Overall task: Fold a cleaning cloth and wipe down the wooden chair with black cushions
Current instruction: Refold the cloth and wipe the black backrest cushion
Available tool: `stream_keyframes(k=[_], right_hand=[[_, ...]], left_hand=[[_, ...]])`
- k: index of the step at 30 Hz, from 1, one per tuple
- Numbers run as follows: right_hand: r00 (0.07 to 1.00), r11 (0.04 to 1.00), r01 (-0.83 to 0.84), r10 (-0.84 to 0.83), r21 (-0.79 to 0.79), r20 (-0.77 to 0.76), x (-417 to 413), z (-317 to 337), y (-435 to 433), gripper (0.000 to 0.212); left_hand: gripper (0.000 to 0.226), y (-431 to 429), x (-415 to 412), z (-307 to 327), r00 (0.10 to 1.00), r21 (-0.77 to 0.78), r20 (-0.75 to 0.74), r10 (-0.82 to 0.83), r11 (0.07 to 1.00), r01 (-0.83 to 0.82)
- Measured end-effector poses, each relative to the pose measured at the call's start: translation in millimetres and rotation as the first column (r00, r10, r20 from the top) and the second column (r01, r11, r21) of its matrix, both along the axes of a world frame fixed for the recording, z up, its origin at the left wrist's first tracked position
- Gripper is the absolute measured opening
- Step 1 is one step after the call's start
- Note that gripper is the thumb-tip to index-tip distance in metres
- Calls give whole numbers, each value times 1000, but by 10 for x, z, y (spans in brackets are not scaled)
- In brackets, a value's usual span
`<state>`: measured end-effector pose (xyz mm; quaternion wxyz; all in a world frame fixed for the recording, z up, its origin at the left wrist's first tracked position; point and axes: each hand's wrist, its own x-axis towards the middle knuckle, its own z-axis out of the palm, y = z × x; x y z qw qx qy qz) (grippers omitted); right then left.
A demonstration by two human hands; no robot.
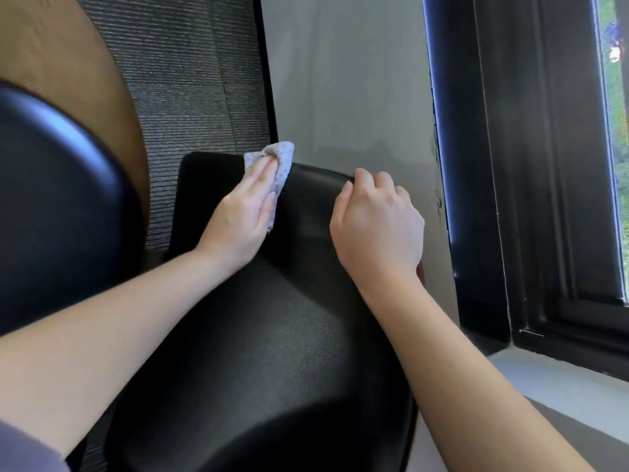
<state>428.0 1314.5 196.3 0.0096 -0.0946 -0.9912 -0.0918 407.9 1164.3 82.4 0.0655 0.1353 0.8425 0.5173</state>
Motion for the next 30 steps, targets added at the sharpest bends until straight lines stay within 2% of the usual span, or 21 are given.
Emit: stream_keyframes(k=[8,15,18,22,25,30], right_hand=[[1000,1000,23,-23,5,19,-3,5,-15,34],[997,998,44,-47,44,64,17,59,-46,36],[997,990,-28,18,142,75,124,49,-105,43],[975,968,-67,12,241,223,504,31,-242,56],[964,954,-60,-21,294,264,958,74,-317,60],[951,959,52,-133,279,280,1726,184,-457,65]], left_hand=[[50,-79,462,146,1000,34,-24,-15,999,16],[45,-319,993,57,981,113,-78,-176,976,184],[44,-449,1081,9,960,121,-102,-262,954,273],[43,-527,1055,-14,931,94,-152,-333,932,349],[39,-574,1080,-75,905,69,-197,-377,915,397],[33,-714,1371,-110,907,121,-148,-395,903,413]])
